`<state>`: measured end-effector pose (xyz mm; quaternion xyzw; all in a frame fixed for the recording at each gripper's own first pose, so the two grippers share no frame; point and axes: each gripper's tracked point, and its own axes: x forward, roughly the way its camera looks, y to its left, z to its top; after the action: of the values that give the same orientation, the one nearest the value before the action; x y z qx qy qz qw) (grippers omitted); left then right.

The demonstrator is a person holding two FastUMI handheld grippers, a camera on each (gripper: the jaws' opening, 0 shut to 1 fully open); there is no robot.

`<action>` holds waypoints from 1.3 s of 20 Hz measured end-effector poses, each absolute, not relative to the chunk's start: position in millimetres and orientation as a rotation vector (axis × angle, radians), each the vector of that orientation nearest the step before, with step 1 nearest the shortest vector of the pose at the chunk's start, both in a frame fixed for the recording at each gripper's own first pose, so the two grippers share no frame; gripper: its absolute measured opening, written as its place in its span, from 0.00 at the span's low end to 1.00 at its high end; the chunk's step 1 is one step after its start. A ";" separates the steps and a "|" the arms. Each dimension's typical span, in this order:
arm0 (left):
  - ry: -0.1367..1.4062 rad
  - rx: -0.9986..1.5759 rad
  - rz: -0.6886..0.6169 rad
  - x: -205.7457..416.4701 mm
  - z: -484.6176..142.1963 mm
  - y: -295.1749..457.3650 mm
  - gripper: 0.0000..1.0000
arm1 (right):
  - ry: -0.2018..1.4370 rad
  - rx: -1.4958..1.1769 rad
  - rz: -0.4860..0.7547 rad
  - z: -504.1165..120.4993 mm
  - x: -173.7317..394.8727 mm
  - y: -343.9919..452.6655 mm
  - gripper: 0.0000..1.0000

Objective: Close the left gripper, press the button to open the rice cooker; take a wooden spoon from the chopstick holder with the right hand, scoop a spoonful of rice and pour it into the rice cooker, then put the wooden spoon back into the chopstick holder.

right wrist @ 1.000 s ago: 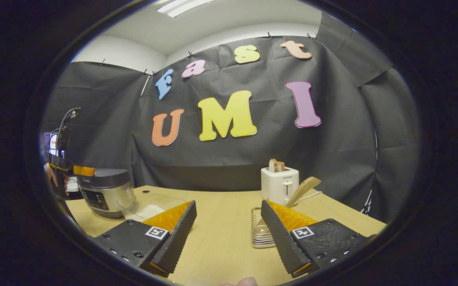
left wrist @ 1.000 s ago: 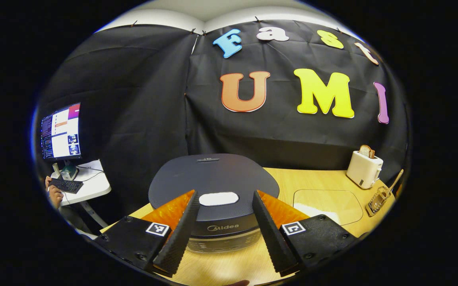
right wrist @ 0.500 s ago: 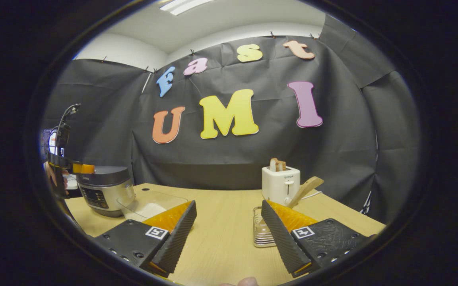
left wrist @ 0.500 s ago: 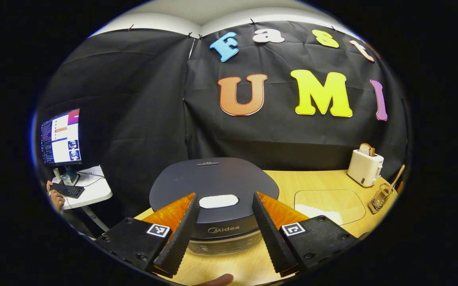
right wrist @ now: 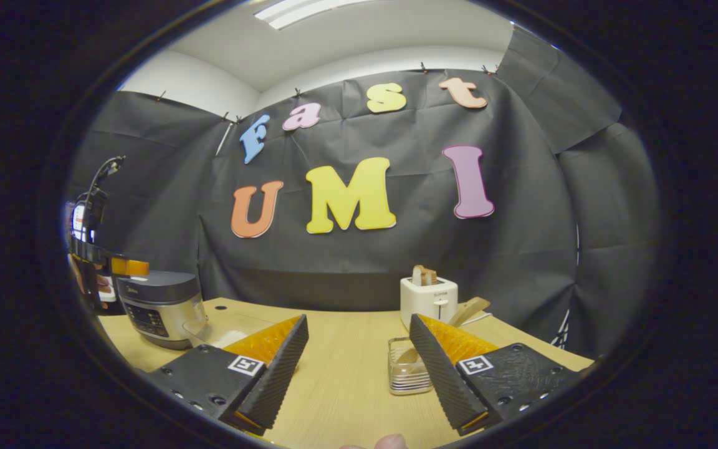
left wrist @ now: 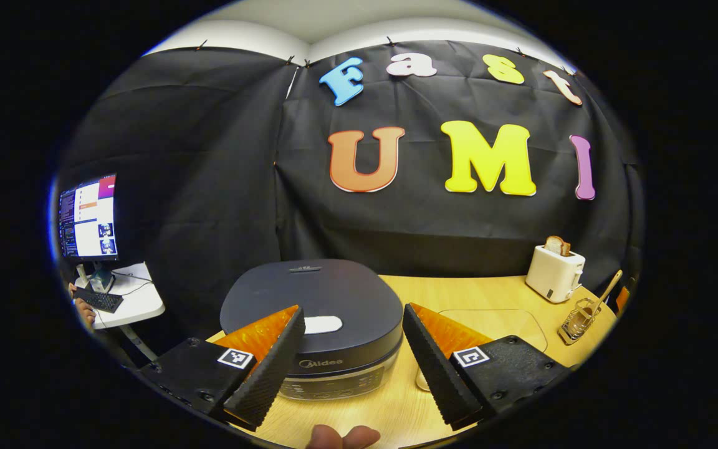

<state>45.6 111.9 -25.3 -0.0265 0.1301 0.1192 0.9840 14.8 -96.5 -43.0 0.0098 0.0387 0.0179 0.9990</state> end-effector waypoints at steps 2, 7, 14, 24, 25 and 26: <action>0.200 -0.023 0.218 43.1 -2.6 91.9 1.00 | 0.060 0.015 0.024 -27.8 12.8 -97.7 0.96; 0.065 -0.013 0.129 28.0 37.6 33.3 1.00 | -0.021 0.009 0.010 11.9 -2.4 -94.5 0.97; 0.031 0.011 0.038 -2.6 25.9 -20.0 1.00 | -0.053 -0.012 -0.029 19.1 -18.0 -91.5 0.97; 0.022 -0.003 0.000 -20.9 22.4 -44.3 1.00 | -0.057 -0.020 -0.025 14.6 -34.0 -68.1 0.97; 0.022 -0.005 0.006 -21.6 23.0 -43.7 1.00 | -0.053 -0.017 -0.021 13.2 -34.5 -66.3 0.97; 0.023 -0.008 0.005 -22.2 23.1 -44.6 1.00 | -0.052 -0.015 -0.023 12.7 -34.3 -66.0 0.97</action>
<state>-22.2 -44.6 23.1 -0.0041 0.0115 0.0025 0.9999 -34.3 -66.0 12.7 -0.0077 -0.0258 -0.0113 0.9996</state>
